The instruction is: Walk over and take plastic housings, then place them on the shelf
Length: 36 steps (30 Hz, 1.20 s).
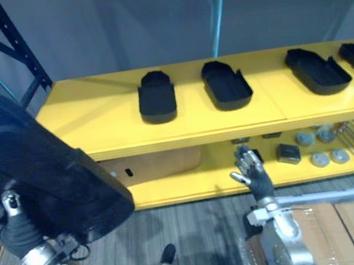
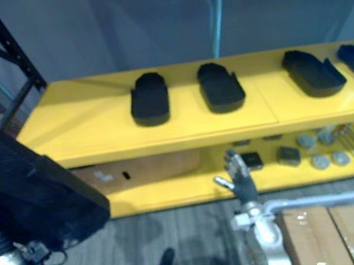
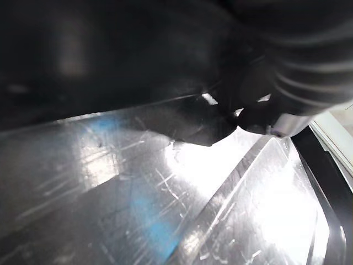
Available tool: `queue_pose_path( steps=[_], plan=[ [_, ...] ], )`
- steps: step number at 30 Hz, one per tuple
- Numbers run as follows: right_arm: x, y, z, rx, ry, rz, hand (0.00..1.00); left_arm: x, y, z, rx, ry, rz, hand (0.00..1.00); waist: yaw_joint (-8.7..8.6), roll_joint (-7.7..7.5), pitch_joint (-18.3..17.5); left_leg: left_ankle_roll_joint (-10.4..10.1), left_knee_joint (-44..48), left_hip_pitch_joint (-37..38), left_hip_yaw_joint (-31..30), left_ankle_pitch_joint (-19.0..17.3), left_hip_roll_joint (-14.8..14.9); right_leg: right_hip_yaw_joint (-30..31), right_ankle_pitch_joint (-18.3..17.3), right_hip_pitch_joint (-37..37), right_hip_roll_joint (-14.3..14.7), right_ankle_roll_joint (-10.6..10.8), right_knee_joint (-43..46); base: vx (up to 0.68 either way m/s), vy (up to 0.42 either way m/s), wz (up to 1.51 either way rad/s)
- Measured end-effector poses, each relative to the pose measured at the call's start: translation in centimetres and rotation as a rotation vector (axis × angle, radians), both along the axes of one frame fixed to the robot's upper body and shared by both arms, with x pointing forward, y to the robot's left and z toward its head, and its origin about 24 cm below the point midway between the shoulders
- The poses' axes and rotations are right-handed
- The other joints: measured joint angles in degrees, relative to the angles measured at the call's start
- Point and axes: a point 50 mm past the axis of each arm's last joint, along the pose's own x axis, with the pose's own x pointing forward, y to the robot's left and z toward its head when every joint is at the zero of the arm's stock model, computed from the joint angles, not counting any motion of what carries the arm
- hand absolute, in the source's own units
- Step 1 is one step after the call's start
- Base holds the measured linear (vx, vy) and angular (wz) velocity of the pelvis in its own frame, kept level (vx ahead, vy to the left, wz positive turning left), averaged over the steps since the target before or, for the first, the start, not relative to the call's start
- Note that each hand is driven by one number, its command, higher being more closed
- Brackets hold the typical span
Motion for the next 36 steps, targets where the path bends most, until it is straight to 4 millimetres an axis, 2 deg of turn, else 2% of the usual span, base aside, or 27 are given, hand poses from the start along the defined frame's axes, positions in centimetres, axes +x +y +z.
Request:
queue_pose_path(
  steps=[5, 7, 8, 9, 10, 11, 12, 13, 14, 15, 16, 17, 18, 19, 21, 22, 24, 25, 27, 29, 32, 36],
  plan=[
    [-0.1, -0.4, 0.1, -0.020, -0.015, -0.010, 0.00, -0.1, 0.1, 0.0, 0.004, 0.001, 0.004, 1.00, -0.51, -0.54, -0.05, 1.17, 0.58, -0.46, 2.61, -0.89, -1.40, -0.48, -0.81, 0.18, -1.93, -0.17, 0.04, 0.02, 0.026, 0.05],
    [-0.2, -0.8, 0.2, -0.023, -0.015, -0.047, 0.00, 0.0, 0.4, 0.4, 0.020, -0.010, 0.012, 1.00, -0.69, -2.07, 0.12, 2.80, 3.04, -2.33, 5.46, -1.98, -3.49, -1.82, -1.28, 0.34, -4.52, -1.17, -0.14, 0.13, 0.136, 0.32],
    [-0.3, -1.4, 0.3, -0.035, -0.014, -0.086, 0.00, -0.2, 0.7, 0.7, 0.026, -0.025, 0.026, 1.00, -1.01, -1.90, -0.03, 3.27, 7.14, -3.93, 7.51, -4.84, -4.89, -1.11, 0.05, -0.24, -5.57, -1.39, 4.34, 0.15, 0.148, 0.36],
    [-0.4, -1.5, 0.3, -0.042, -0.009, -0.098, 0.00, -0.1, 0.8, 0.8, 0.028, -0.031, 0.030, 1.00, -1.16, -1.73, 0.07, 3.09, 8.30, -4.16, 6.97, -5.42, -5.33, -0.33, 0.87, -1.62, -5.97, -2.35, 8.54, 0.09, 0.194, 0.50],
    [-0.6, -1.8, 0.1, -0.046, 0.000, -0.122, 0.00, 0.0, 0.8, 1.0, 0.035, -0.041, 0.027, 1.00, -1.40, -2.00, 0.16, 3.59, 8.86, -3.98, 5.94, -6.19, -5.61, 1.96, 3.77, -5.77, -6.60, -3.35, 16.80, -0.05, 0.227, 0.52],
    [-0.6, -1.8, 0.3, -0.040, -0.006, -0.141, 0.00, 0.1, 1.0, 1.3, 0.044, -0.057, 0.025, 1.00, -1.43, -2.44, 0.06, 3.85, 8.80, -3.71, 5.91, -7.08, -5.65, 5.08, 9.37, -10.68, -7.01, -3.54, 25.56, -0.07, 0.214, 0.42],
    [-0.5, -1.8, 0.4, -0.035, -0.010, -0.155, 0.00, 0.1, 1.1, 1.5, 0.044, -0.065, 0.020, 1.00, -1.44, -2.90, 0.16, 4.26, 8.88, -3.44, 6.22, -7.37, -5.74, 5.90, 12.41, -12.32, -7.34, -3.83, 28.35, -0.12, 0.179, 0.38],
    [-0.4, -1.8, 0.5, -0.036, -0.013, -0.182, 0.00, 0.2, 1.3, 1.8, 0.047, -0.073, 0.013, 1.00, -2.14, -3.89, 0.96, 6.92, 11.57, -3.09, 8.28, -9.24, -5.86, 6.05, 19.45, -14.15, -8.28, -6.37, 33.03, -0.16, 0.136, 0.32],
    [-0.4, -1.9, 0.5, -0.043, -0.011, -0.191, 0.00, 0.1, 1.3, 1.8, 0.048, -0.073, 0.012, 1.00, -2.47, -3.68, 1.29, 7.77, 13.32, -2.88, 8.87, -10.48, -5.82, 6.19, 24.37, -14.94, -8.62, -6.84, 35.21, -0.28, 0.193, 0.35],
    [-0.8, -2.1, 0.2, -0.057, 0.005, -0.212, 0.00, 0.1, 1.2, 1.7, 0.042, -0.070, 0.012, 1.00, -2.77, -2.62, 1.68, 7.58, 13.49, -1.28, 7.64, -12.05, -5.20, 7.36, 29.00, -16.89, -8.46, -7.03, 39.01, -0.16, 0.211, 0.29],
    [-0.9, -2.1, 0.2, -0.068, 0.008, -0.217, 0.00, 0.0, 1.3, 1.7, 0.033, -0.075, 0.016, 1.00, -3.05, -2.65, 1.44, 8.50, 13.10, -0.46, 6.90, -12.69, -4.87, 8.22, 17.15, -19.99, -6.71, -5.81, 40.53, -0.10, 0.186, 0.31],
    [-1.0, -2.1, 0.3, -0.074, 0.001, -0.217, 0.00, 0.1, 1.3, 1.7, 0.025, -0.081, 0.016, 1.00, -3.46, -2.46, 1.48, 8.66, 12.78, -0.19, 6.21, -12.78, -4.64, 8.12, 14.28, -21.03, -5.45, -5.53, 39.90, -0.02, 0.126, 0.43],
    [-1.2, -2.3, 0.5, -0.088, -0.010, -0.226, 0.00, 0.2, 1.2, 1.7, 0.015, -0.089, 0.004, 1.00, -4.32, -2.21, 1.64, 9.03, 12.64, 0.17, 4.97, -13.10, -4.32, 8.34, 10.59, -22.51, -2.46, -4.36, 35.19, -0.09, 0.077, 0.48],
    [-1.6, -2.8, 0.7, -0.094, -0.018, -0.252, 0.00, 0.5, 1.0, 1.8, 0.012, -0.097, -0.009, 1.00, -4.22, -2.12, 1.68, 8.59, 12.44, 0.87, 4.14, -13.32, -4.21, 9.82, 8.38, -22.90, 0.35, -3.03, 28.30, -0.10, 0.067, 0.45],
    [-2.3, -3.7, 1.1, -0.106, -0.033, -0.308, 0.00, 1.0, 0.4, 1.8, -0.006, -0.108, -0.042, 1.00, -4.50, -2.08, 1.68, 8.36, 11.03, 2.36, 2.06, -13.44, -4.59, 13.89, 7.61, -22.05, 4.15, -1.98, 16.94, -0.08, 0.021, 0.57],
    [-2.8, -4.3, 1.4, -0.116, -0.049, -0.339, 0.00, 1.4, -0.1, 1.9, -0.011, -0.118, -0.066, 1.00, -4.75, -2.14, 1.64, 8.35, 10.48, 3.05, 0.60, -13.42, -5.24, 15.60, 7.67, -21.46, 5.02, -1.90, 12.73, -0.04, -0.022, 0.92],
    [-3.1, -5.2, 2.1, -0.132, -0.085, -0.383, 0.00, 1.9, -1.0, 1.9, -0.019, -0.123, -0.112, 1.00, -5.04, -2.70, 1.30, 8.16, 9.42, 4.30, -1.23, -13.54, -6.65, 15.95, 8.45, -20.05, 4.56, -2.57, 7.14, 0.03, -0.080, 0.69],
    [-2.8, -5.3, 2.7, -0.133, -0.116, -0.393, 0.00, 1.7, -1.5, 2.2, -0.011, -0.133, -0.131, 1.00, -4.93, -4.06, 0.38, 7.46, 8.28, 4.91, -1.16, -14.01, -7.79, 15.86, 13.05, -18.99, 3.74, -4.46, 2.88, 0.07, -0.139, 0.31],
    [-2.1, -5.4, 3.2, -0.132, -0.142, -0.399, 0.00, 1.7, -1.8, 2.5, 0.005, -0.144, -0.134, 1.00, -4.38, -4.61, -0.64, 6.73, 7.86, 4.99, -0.06, -15.52, -7.50, 15.28, 12.49, -16.72, 3.43, -2.41, -1.64, 0.13, -0.177, 0.02],
    [-1.1, -5.7, 4.4, -0.140, -0.203, -0.419, 0.00, 1.7, -2.0, 2.6, 0.033, -0.135, -0.135, 1.00, -4.53, -0.99, -1.69, 6.70, 7.83, 4.98, 6.93, -16.38, -2.85, 14.11, 14.72, -14.09, 5.41, -3.15, -6.70, 0.17, -0.163, -0.04],
    [-0.7, -6.3, 5.0, -0.143, -0.230, -0.448, 0.00, 1.7, -2.0, 2.8, 0.060, -0.134, -0.131, 1.00, -4.29, 1.23, -3.06, 6.20, 5.04, 7.28, 9.66, -16.00, -1.38, 14.62, 16.18, -12.57, 6.43, -3.16, -9.47, 0.16, -0.043, -0.21],
    [-0.9, -7.1, 5.2, -0.120, -0.239, -0.501, 0.00, 1.6, -1.6, 3.0, 0.070, -0.145, -0.109, 1.00, -4.99, 0.97, -3.49, 6.19, 4.18, 8.38, 12.50, -15.99, -1.09, 15.72, 16.84, -11.32, 6.48, -3.13, -11.94, 0.10, 0.013, -0.20]
  ],
)
